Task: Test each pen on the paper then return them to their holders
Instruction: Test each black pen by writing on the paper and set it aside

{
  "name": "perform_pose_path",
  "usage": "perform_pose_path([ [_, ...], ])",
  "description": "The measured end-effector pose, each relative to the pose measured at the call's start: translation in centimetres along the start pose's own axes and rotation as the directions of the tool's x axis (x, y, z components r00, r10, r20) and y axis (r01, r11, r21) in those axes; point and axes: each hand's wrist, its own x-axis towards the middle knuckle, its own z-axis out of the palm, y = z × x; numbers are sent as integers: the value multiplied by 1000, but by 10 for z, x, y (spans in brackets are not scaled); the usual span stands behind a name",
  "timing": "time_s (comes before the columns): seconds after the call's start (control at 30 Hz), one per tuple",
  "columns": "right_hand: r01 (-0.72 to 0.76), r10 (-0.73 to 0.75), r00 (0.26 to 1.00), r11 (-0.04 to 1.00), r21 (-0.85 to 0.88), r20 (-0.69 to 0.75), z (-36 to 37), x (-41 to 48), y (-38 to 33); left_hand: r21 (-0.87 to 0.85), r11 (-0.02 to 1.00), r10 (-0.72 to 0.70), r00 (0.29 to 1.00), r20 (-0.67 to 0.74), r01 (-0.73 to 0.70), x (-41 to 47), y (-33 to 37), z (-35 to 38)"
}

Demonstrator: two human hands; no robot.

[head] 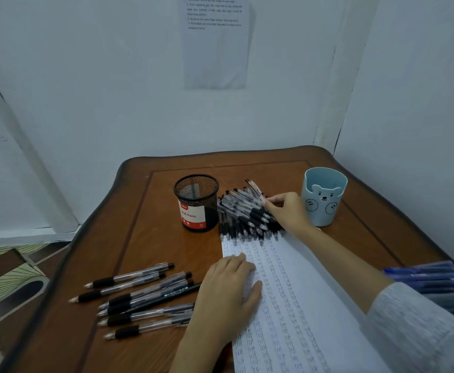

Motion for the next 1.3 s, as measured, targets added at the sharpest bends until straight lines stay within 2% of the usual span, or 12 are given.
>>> perform_pose_path([
  [0.2, -36, 33, 999, 997, 73, 36, -3, -2, 4, 4, 1000, -6, 1000, 7, 6, 0, 0, 1],
  [0.43, -109, 110, 994, 985, 136, 2, -3, -2, 3, -8, 1000, -2, 1000, 2, 2, 0, 0, 2],
  [0.73, -110, 109, 994, 992, 69, 15, -11, -11, 0, -20, 999, 33, 999, -26, -34, 0, -1, 4],
  [0.83, -88, 88, 995, 996, 17, 42, -13, -13, 0, 10, 1000, 24, 1000, -5, -24, 0, 0, 3],
  [0.97, -26, 26, 999, 1000, 16, 47, -19, -23, -4, 50, 999, 25, 996, -89, -21, -2, 2, 3],
  [1.17, 141, -140, 989, 990, 23, -43, -28, -60, -17, 44, 999, 3, 989, -149, 4, -11, 4, -7],
  [1.3, 109, -118, 991, 986, 128, 66, -23, -89, -28, 15, 997, -73, 978, -194, 77, -22, -1, -28],
])
